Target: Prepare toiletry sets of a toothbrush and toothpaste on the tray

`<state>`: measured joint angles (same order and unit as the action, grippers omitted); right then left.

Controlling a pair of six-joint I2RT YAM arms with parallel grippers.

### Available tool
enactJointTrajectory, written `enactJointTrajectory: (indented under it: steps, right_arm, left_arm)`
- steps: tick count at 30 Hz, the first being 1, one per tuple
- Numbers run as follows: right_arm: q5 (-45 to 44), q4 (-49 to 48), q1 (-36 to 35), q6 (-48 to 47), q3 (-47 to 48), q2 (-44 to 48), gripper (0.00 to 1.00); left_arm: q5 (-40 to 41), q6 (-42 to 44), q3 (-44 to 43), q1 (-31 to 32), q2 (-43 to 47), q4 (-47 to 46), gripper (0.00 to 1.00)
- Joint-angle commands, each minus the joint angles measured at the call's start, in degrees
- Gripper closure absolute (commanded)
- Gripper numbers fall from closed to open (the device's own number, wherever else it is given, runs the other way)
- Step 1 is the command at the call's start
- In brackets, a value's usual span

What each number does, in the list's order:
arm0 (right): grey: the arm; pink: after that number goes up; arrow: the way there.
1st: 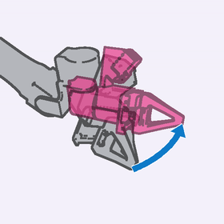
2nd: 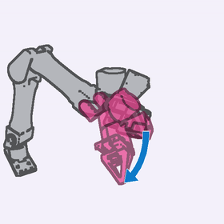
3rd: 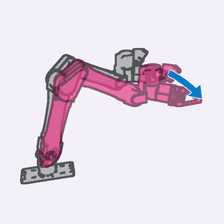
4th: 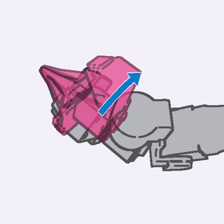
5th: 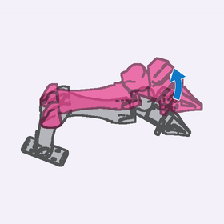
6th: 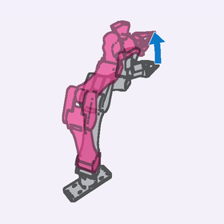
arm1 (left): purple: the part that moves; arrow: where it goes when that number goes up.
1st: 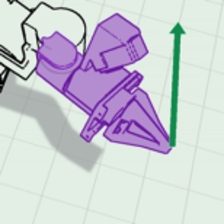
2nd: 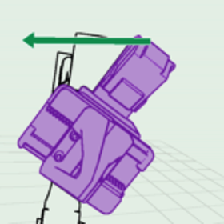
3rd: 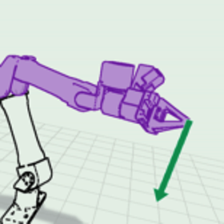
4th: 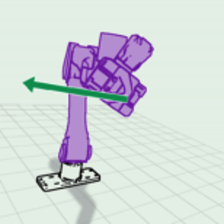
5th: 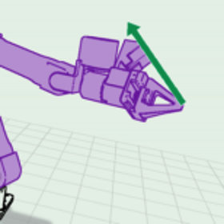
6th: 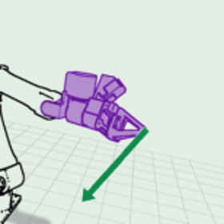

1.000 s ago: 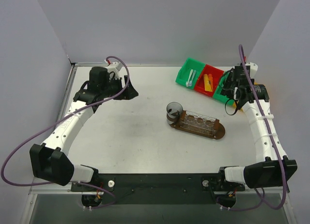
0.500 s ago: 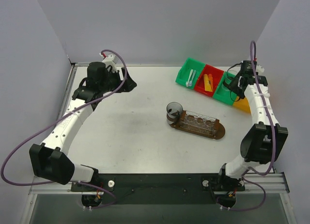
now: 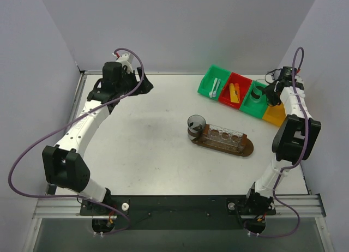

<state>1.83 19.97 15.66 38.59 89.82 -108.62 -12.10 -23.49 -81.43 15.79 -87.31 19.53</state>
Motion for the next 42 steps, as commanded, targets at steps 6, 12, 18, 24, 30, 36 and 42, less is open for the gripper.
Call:
enactJointTrajectory:
  steps: [6, 12, 18, 24, 30, 36, 42]
  right_arm:
    - [2.8, -4.2, 1.8, 4.8, 10.1, -6.3, 0.59]
    - [2.8, -2.0, 1.5, 5.5, 16.4, -12.2, 0.59]
    - [-0.2, 0.9, 1.1, 5.7, 17.9, -14.1, 0.62]
    - [0.9, 1.5, 0.5, 5.5, 20.0, -16.9, 0.63]
    - [0.6, 2.0, -0.4, 5.5, 21.4, -18.7, 0.65]
    - [-0.2, 2.6, -0.7, 5.9, 21.4, -19.2, 0.69]
    - [0.0, 3.4, -0.7, 7.1, 21.4, -19.0, 0.82]
  left_arm:
    - [3.6, -1.2, -5.8, -1.0, -2.8, -0.8, 0.19]
    - [2.9, -1.3, -8.2, -1.4, -5.4, 0.6, 0.19]
    - [1.9, -1.0, -10.4, -1.6, -7.7, 1.2, 0.19]
    - [0.7, -0.9, -12.1, -1.6, -9.6, 1.5, 0.19]
    - [0.3, -0.6, -13.6, -1.6, -11.0, 1.9, 0.19]
    - [0.2, -0.2, -13.5, -2.0, -11.0, 2.4, 0.19]
    - [0.0, 0.1, -13.2, -2.3, -10.9, 2.3, 0.19]
